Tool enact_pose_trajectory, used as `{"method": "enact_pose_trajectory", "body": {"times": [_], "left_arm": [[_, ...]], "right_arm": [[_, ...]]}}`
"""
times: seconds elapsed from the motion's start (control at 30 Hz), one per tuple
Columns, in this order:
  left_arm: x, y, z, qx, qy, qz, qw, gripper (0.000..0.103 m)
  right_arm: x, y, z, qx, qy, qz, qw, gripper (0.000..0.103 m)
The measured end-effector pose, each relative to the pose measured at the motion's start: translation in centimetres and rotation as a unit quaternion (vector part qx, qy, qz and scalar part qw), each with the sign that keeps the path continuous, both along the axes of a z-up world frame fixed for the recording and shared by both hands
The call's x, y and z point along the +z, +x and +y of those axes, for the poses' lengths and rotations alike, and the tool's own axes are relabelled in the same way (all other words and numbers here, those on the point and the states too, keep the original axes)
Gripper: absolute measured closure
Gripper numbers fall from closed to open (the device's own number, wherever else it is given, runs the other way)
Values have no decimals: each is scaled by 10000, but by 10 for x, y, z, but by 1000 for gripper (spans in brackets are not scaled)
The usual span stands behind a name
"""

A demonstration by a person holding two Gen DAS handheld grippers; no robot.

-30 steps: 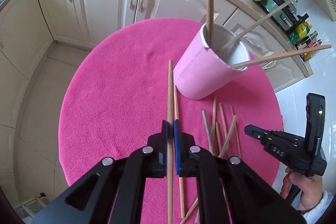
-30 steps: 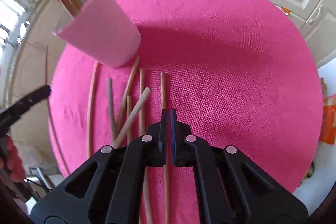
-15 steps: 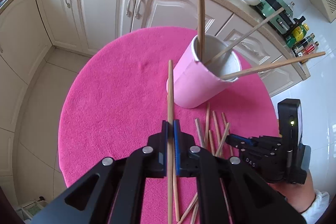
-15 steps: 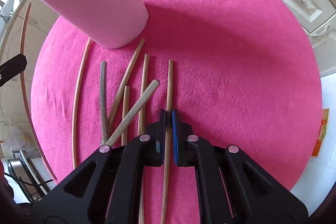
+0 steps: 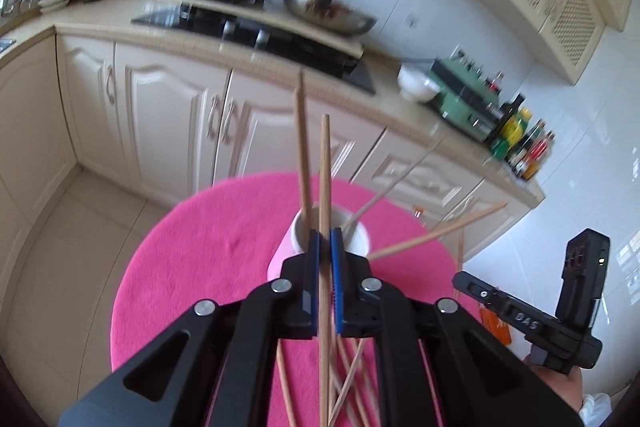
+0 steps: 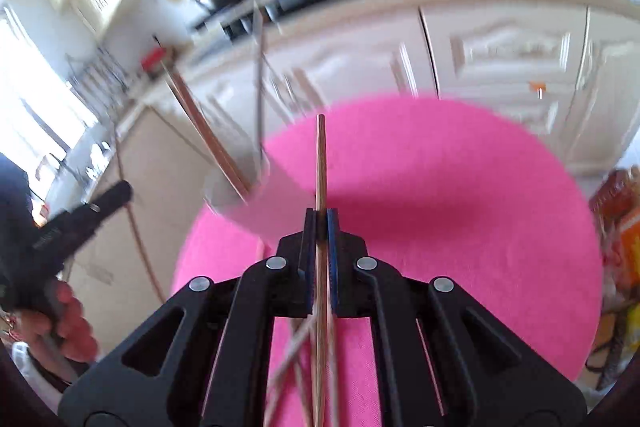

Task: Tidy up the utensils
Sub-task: 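Lift both held chopsticks upright over the pink cup with both grippers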

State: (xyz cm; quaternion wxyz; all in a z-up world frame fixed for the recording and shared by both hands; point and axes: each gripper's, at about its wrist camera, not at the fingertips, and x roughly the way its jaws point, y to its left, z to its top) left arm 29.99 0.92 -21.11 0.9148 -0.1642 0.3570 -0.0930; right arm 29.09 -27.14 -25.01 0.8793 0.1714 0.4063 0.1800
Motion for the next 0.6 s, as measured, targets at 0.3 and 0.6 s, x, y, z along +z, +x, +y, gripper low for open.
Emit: {"method": "enact_pose_trajectory", "body": {"times": [0.3,0.6], "left_arm": [[38,31,-13,62,19,-936,9956,97],[37,65,-17,298,116,-1330,9906,97]], "right_arm": [[73,19,-11,-465,497,-1675,9835,97],[93,64,-5,-279,1014,-2608,9597,97]]}}
